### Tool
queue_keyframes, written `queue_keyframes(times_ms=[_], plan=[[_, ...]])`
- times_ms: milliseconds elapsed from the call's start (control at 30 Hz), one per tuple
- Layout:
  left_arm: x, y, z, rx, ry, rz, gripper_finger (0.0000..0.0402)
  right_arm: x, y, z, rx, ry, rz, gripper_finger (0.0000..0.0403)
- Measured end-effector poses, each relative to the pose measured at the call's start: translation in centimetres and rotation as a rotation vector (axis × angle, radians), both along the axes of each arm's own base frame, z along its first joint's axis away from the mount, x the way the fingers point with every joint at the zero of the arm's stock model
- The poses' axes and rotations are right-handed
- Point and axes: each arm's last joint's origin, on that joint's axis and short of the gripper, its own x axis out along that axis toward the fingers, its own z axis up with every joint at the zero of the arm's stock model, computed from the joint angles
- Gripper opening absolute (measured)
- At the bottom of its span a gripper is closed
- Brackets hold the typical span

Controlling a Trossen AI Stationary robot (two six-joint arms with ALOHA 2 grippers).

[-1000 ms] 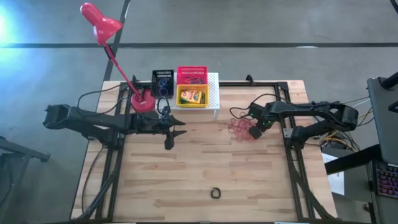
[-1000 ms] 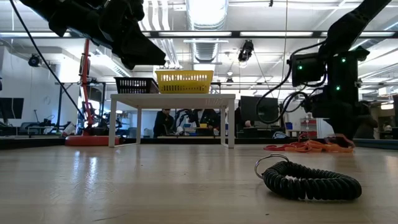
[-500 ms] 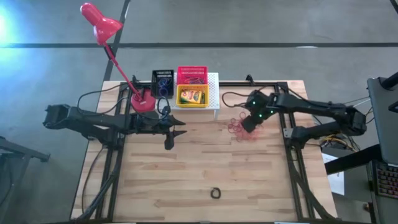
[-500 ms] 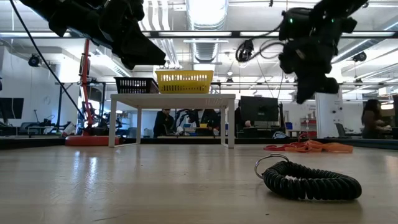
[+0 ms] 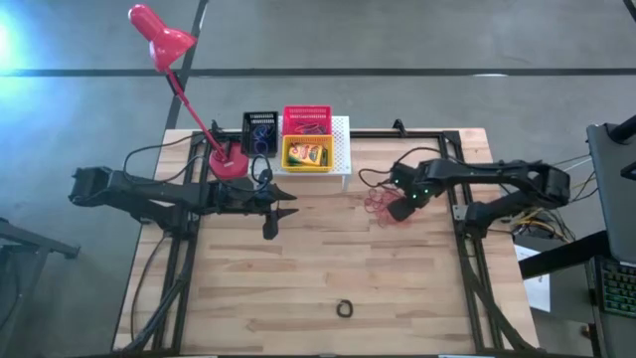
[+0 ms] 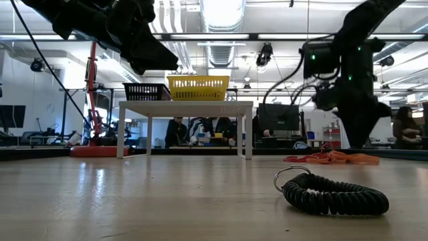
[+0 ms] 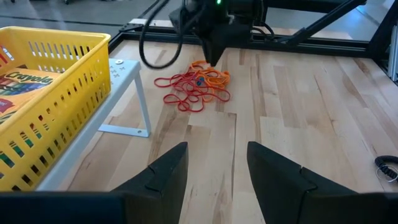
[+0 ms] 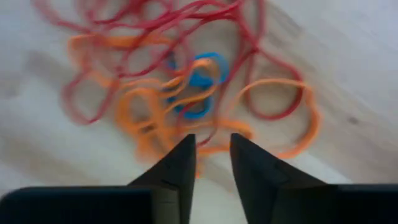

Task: Pick & Place Office Desk Supplies
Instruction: Put the orange rubber band into the red bin on the shelf

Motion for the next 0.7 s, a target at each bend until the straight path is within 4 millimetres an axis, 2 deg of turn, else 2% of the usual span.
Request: queue_keyframes(times_ms=[133,233,333,467,567,700], plan=[[0.0,0.0,0.0,0.0,0.0,0.0,0.0171,0.2,-0.3,-1.2,-0.058,0.042,-0.002,0.013],[0.0,0.0,0.0,0.0,0.0,0.0,0.0171,0.6,-0.5,-1.7,-0.084,0.045,0.017,0.0137],[0.0,0.0,0.0,0.0,0.0,0.0,0.0171,0.9,-0.7,-2.3,-0.083,0.063,0.044,0.012],[0.0,0.0,0.0,0.0,0.0,0.0,0.0171,1.0,-0.7,-2.7,-0.075,0.082,0.063,0.0067],[0.0,0.0,0.0,0.0,0.0,0.0,0.0171,1.1,-0.5,-2.0,-0.07,0.056,0.082,0.002],[0.0,0.0,0.0,0.0,0.0,0.0,0.0171,1.9,-0.3,1.2,0.024,-0.085,0.073,0.0013]])
